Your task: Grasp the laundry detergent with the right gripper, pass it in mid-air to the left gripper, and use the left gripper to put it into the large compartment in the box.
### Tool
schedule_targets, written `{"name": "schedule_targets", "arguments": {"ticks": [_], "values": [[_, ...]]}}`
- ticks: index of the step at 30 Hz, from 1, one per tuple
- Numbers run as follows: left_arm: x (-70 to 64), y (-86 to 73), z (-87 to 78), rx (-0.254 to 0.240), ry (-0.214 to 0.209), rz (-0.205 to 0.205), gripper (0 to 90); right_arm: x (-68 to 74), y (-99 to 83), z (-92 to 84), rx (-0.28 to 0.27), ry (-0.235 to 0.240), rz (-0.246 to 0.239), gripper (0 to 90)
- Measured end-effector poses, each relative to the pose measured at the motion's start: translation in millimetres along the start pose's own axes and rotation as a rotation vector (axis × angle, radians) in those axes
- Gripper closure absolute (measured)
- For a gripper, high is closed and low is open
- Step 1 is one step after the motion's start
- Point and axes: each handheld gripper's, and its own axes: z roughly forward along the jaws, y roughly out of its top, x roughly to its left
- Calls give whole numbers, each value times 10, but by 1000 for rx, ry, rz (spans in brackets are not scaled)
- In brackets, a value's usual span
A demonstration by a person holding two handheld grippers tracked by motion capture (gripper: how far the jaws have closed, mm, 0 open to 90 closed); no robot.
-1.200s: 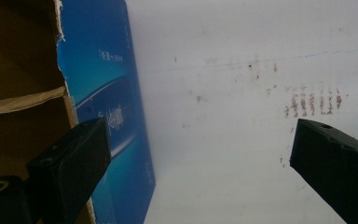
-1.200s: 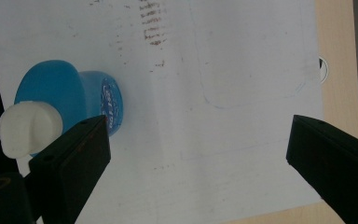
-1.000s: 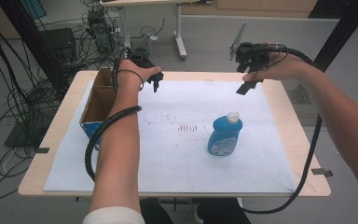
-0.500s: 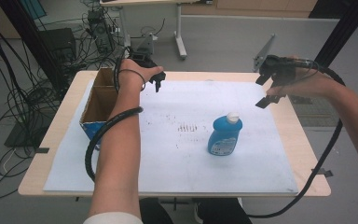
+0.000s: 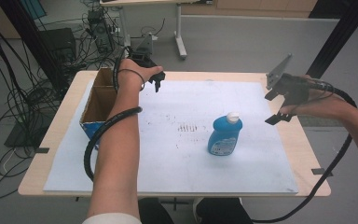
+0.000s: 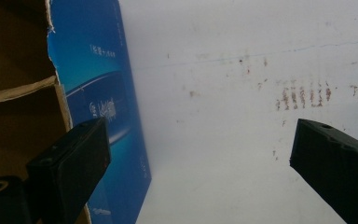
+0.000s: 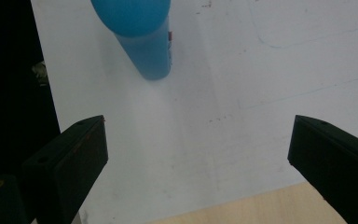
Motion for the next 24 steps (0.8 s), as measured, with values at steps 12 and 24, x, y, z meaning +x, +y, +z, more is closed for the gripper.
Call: {"name": "schedule_targets", "arguments": {"ticks": [12,24], "values": [[-36,-28,7,1,-1,11,55,159,-187,228,-98,19,16,39],[-33,-35,-3,3,7,9,55,239,-266,509,-176,54,15,37]]}}
